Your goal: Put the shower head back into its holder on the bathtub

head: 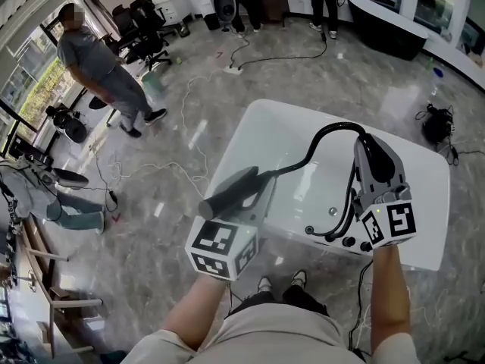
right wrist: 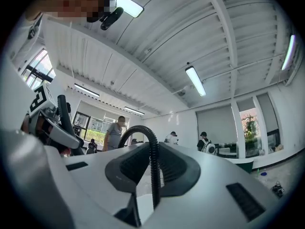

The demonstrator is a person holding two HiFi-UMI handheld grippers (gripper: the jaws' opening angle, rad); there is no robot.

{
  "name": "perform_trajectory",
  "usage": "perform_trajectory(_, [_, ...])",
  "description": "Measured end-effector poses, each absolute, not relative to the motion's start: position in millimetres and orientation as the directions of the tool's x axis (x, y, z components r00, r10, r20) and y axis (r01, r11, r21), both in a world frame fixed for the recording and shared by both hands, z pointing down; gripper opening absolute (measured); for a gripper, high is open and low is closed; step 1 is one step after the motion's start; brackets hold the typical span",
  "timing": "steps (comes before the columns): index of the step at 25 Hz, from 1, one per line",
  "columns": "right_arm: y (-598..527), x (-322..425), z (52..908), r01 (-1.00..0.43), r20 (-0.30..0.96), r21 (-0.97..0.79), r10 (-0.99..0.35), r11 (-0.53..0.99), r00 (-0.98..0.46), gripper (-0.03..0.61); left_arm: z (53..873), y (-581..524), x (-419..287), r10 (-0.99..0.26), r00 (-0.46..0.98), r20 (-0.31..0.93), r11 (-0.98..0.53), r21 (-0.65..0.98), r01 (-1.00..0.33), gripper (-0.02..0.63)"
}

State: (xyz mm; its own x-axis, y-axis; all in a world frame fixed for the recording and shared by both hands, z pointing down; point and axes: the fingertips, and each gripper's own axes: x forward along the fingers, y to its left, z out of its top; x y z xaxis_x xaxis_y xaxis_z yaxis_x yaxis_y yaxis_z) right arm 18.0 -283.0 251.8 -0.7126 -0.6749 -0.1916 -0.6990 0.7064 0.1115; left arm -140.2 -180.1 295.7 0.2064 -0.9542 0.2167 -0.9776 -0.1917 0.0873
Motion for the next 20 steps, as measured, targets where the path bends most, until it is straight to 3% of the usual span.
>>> perform_trajectory(9, [-267.0,-22.1,228.0,-0.593,-0.286,-0.114,-0.598,0.797,-0.749,0.063,293.1,-157.0,-175.6,-0.967,0.171,0.189,-0.153,0.106,-0.982,0.133])
perform_trajectory(15, [-259.8,-47.0,220.9,-0.538,-0.309,-0.119,-0.546,0.834,-0.779,0.063,291.6,-148.8,-192.4,-0.971,0.158,0.178,-0.14,0.109,-0.984,0.133])
perform_trajectory(20, [-261.3,-65.1,240.0,-0.493,-0.211,-0.042,-0.49,0.869,-0.845,0.063,292.9,-146.6,-197.9,-0.974,0.151,0.171,-0.133,0.112,-0.985,0.133])
